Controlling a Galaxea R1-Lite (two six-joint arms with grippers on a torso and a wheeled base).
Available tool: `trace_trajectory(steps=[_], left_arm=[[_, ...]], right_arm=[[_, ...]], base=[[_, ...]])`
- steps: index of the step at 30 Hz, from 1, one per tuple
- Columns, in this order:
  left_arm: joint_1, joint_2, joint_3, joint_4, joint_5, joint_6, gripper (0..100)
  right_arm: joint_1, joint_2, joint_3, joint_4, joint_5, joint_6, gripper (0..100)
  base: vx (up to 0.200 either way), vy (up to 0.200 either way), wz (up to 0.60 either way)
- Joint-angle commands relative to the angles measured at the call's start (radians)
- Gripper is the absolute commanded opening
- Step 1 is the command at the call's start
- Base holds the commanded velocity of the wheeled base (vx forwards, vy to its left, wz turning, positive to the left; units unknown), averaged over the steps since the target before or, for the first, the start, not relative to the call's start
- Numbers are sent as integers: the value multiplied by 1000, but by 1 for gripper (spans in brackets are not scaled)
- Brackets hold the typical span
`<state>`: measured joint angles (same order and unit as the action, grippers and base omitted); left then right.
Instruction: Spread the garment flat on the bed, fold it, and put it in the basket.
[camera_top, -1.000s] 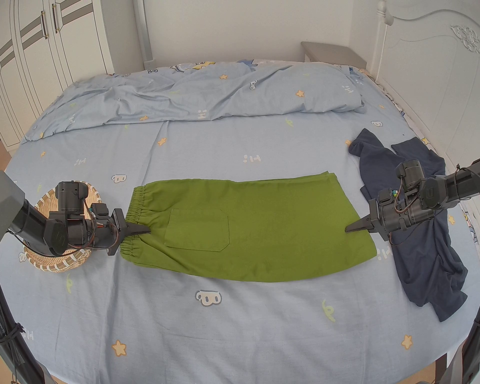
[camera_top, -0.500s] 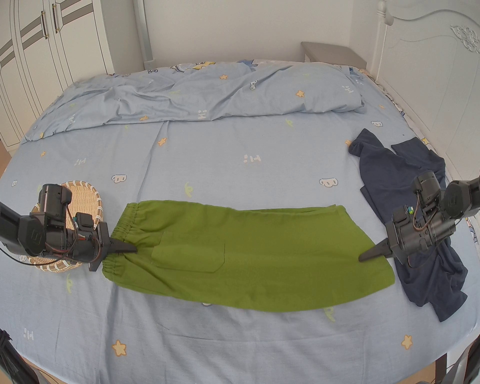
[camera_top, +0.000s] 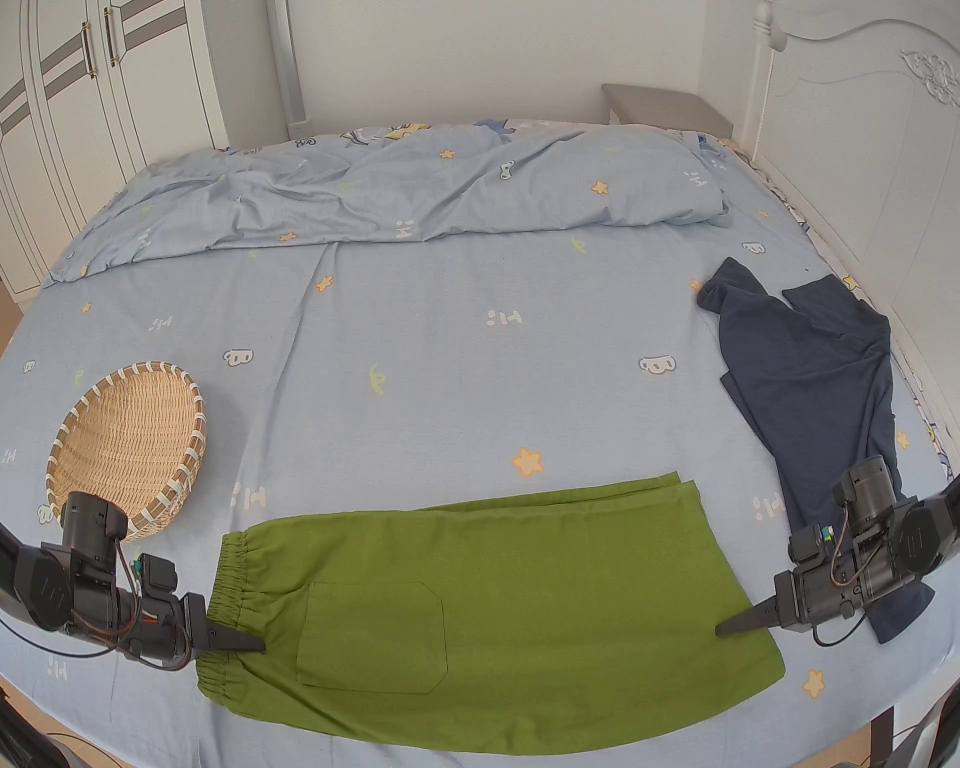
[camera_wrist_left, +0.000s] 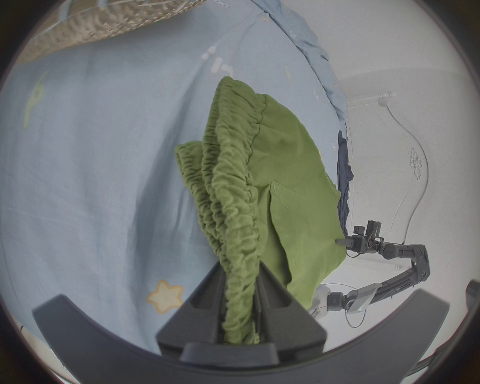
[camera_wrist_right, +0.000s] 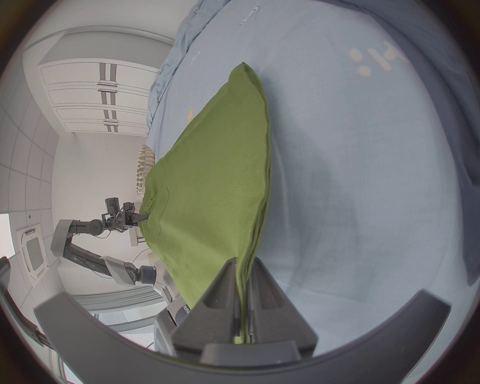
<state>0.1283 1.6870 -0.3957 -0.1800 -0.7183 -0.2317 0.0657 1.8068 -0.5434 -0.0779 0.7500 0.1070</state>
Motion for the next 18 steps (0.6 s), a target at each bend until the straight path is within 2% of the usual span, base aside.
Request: trace_trajectory(steps=[1, 5, 9, 10, 14, 18], left_arm=[[22, -6, 120, -98, 3, 32, 0], [24, 36, 150, -190, 7, 32, 0], [30, 34, 160, -214, 7, 31, 0], [33, 34, 160, -214, 7, 31, 0], [54, 23, 160, -211, 8, 31, 0], [99, -20, 153, -208, 10, 29, 0]], right_arm=[[9, -7, 106, -80, 3, -1, 0], [8, -6, 108, -91, 5, -1, 0], [9, -3, 92, -100, 8, 0, 0], [9, 0, 91, -106, 14, 3, 100], [-1, 19, 92, -132, 19, 3, 100], [-58, 9, 85, -145, 20, 2, 100]], base=[[0, 0, 0], [0, 0, 0], [0, 0, 0], [0, 0, 0], [0, 0, 0], [0, 0, 0]])
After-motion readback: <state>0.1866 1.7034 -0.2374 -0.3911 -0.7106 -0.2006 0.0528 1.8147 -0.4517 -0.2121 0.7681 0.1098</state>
